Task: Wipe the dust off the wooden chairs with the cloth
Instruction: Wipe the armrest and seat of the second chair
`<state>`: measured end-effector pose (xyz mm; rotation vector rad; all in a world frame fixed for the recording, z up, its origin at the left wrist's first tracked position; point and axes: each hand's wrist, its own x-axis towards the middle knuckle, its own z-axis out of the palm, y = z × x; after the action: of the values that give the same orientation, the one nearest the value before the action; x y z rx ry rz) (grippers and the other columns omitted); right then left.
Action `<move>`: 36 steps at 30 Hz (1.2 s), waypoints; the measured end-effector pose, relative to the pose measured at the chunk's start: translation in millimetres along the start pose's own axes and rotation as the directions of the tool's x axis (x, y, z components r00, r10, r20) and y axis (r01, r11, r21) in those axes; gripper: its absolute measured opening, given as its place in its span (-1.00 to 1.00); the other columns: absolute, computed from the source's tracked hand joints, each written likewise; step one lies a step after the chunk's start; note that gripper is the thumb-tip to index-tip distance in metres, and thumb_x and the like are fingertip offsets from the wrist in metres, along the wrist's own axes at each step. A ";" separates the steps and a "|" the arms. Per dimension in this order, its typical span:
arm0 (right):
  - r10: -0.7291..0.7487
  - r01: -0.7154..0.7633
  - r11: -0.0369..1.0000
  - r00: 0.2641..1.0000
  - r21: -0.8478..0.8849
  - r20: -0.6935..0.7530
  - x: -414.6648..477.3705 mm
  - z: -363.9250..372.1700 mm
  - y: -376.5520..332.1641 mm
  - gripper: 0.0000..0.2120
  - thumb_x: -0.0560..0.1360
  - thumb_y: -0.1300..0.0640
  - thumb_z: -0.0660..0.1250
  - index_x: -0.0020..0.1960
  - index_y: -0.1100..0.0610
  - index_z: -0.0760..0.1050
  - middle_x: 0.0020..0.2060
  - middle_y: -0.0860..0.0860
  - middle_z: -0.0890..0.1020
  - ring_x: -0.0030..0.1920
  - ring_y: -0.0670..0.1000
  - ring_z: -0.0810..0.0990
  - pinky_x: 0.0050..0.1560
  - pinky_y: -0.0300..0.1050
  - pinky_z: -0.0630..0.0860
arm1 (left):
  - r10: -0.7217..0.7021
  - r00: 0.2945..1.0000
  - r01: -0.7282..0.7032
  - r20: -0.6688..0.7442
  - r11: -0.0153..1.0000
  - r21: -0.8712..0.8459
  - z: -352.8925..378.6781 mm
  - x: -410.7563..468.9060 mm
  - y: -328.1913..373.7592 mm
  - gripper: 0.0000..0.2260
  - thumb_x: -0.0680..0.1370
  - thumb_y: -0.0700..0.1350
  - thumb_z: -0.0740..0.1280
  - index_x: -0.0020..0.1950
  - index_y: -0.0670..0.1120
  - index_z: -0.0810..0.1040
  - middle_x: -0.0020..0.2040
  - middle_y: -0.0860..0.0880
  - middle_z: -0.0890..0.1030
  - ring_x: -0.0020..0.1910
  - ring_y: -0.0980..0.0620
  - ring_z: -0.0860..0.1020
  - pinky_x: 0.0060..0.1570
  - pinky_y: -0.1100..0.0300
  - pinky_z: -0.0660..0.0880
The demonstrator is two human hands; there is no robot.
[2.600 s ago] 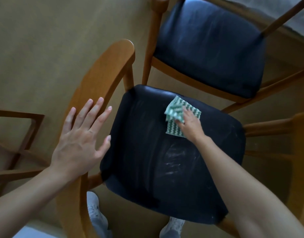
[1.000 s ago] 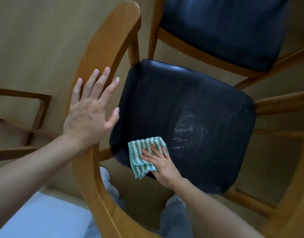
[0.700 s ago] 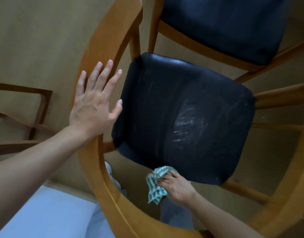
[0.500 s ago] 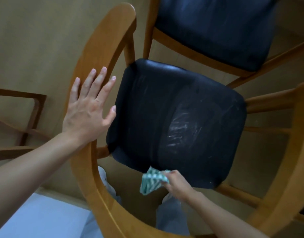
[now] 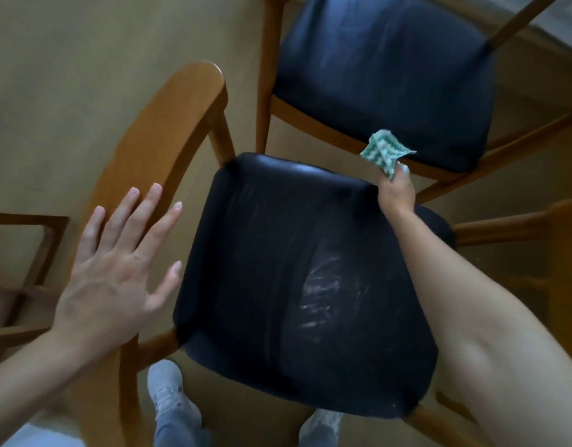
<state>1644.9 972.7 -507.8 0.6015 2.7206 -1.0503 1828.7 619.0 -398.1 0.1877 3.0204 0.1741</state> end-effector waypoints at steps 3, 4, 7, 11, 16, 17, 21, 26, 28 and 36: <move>0.026 0.030 0.921 0.990 -0.389 0.137 1.9 34.3 15.4 -0.58 0.64 0.04 0.07 0.40 0.26 0.31 0.44 0.19 0.30 0.49 0.12 0.13 0.45 0.00 0.00 | -0.003 1.000 0.003 -0.017 1.000 -0.004 0.0 0.5 0.5 -0.41 0.50 0.13 0.07 0.51 -0.06 0.20 0.53 -0.09 0.12 0.52 -0.04 0.03 0.47 0.02 -0.12; -0.008 0.054 0.903 0.994 -0.425 0.109 -1.4 42.2 17.0 -0.58 0.64 0.05 0.07 0.39 0.27 0.32 0.45 0.18 0.28 0.51 0.09 0.06 0.47 0.01 -0.08 | -0.003 1.000 0.003 -0.022 1.000 -0.003 -0.3 0.5 0.9 -0.41 0.50 0.12 0.07 0.50 -0.06 0.21 0.53 -0.10 0.13 0.52 -0.05 0.04 0.47 0.02 -0.11; -0.112 0.109 0.918 0.994 -0.382 0.014 -20.7 55.2 18.7 -0.63 0.62 0.09 0.11 0.34 0.26 0.38 0.44 0.13 0.32 0.52 0.07 0.02 0.49 0.03 -0.16 | 0.003 1.000 -0.003 -0.022 1.000 0.006 -0.3 -0.1 0.5 -0.41 0.50 0.12 0.07 0.50 -0.06 0.20 0.53 -0.10 0.13 0.52 -0.07 0.05 0.47 0.00 -0.11; -0.204 0.204 0.960 0.979 -0.194 0.017 -61.0 69.3 27.7 -0.69 0.59 0.21 0.17 0.31 0.24 0.43 0.47 0.12 0.27 0.53 0.05 -0.01 0.47 -0.04 -0.21 | 0.003 1.000 -0.002 -0.018 1.000 0.007 -0.9 -0.7 0.2 -0.41 0.51 0.13 0.05 0.51 -0.05 0.19 0.54 -0.10 0.11 0.52 -0.07 0.03 0.46 -0.03 -0.10; -0.304 0.325 0.939 0.937 -0.110 0.171 -147.6 93.1 55.2 -0.68 0.49 0.30 0.28 0.23 0.28 0.50 0.43 0.17 0.33 0.52 0.07 0.07 0.48 -0.13 -0.24 | 0.006 1.000 -0.006 -0.029 1.000 -0.002 0.1 -1.8 1.7 -0.40 0.51 0.14 0.04 0.52 -0.04 0.16 0.54 -0.10 0.11 0.52 -0.08 0.03 0.45 -0.07 -0.06; -0.330 0.359 0.927 0.919 -0.110 0.216 -171.0 96.9 61.3 -0.71 0.49 0.29 0.29 0.19 0.29 0.52 0.42 0.14 0.35 0.52 0.03 0.04 0.47 -0.19 -0.29 | 0.009 0.999 -0.009 -0.031 1.000 -0.002 0.1 -2.3 1.8 -0.40 0.51 0.14 0.04 0.52 -0.04 0.16 0.54 -0.11 0.10 0.52 -0.08 0.03 0.45 -0.08 -0.06; -0.423 0.525 0.836 0.802 -0.161 0.421 -247.3 93.0 83.9 -0.77 0.51 0.22 0.29 0.15 0.25 0.54 0.41 0.03 0.37 0.50 -0.11 -0.14 0.46 -0.18 -0.35 | 0.013 0.999 -0.014 -0.051 1.000 -0.021 -0.8 -3.3 2.9 -0.41 0.51 0.12 0.03 0.53 -0.05 0.14 0.54 -0.13 0.08 0.52 -0.11 0.02 0.45 -0.08 -0.07; -0.374 0.647 0.708 0.682 -0.281 0.628 -297.4 69.0 95.4 -0.83 0.34 0.13 0.41 -0.07 0.12 0.58 0.19 -0.01 0.58 0.45 -0.03 0.14 0.50 0.04 0.00 | 0.139 0.978 -0.141 -0.159 0.990 -0.002 -4.2 -11.2 5.7 -0.50 0.55 -0.04 0.10 0.50 -0.08 0.18 0.53 -0.15 0.11 0.51 -0.12 0.06 0.47 -0.07 -0.03; -0.338 0.664 0.697 0.637 -0.271 0.692 -309.7 62.9 98.2 -0.74 0.31 -0.01 0.26 -0.08 -0.01 0.63 0.11 -0.11 0.63 0.36 -0.04 0.40 0.40 0.00 0.15 | 0.174 0.972 -0.171 -0.158 0.985 0.031 -4.6 -12.9 6.5 -0.52 0.56 -0.08 0.11 0.49 -0.09 0.20 0.50 -0.17 0.19 0.50 -0.13 0.13 0.46 -0.07 0.02; -0.178 0.476 0.850 0.661 -0.224 0.729 -329.5 22.2 101.7 -0.57 0.52 0.18 0.20 0.39 0.02 0.39 0.30 -0.08 0.47 0.36 -0.03 0.33 0.30 -0.18 0.17 | 0.210 0.975 -0.202 0.064 0.972 -0.118 1.3 -12.8 42.1 -0.49 0.53 -0.02 0.06 0.49 -0.07 0.23 0.47 -0.12 0.27 0.47 -0.06 0.20 0.45 0.03 0.05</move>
<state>1986.5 924.3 -490.2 -0.3439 2.2610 -0.5541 1846.4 659.0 -393.0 0.4871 2.9004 0.3438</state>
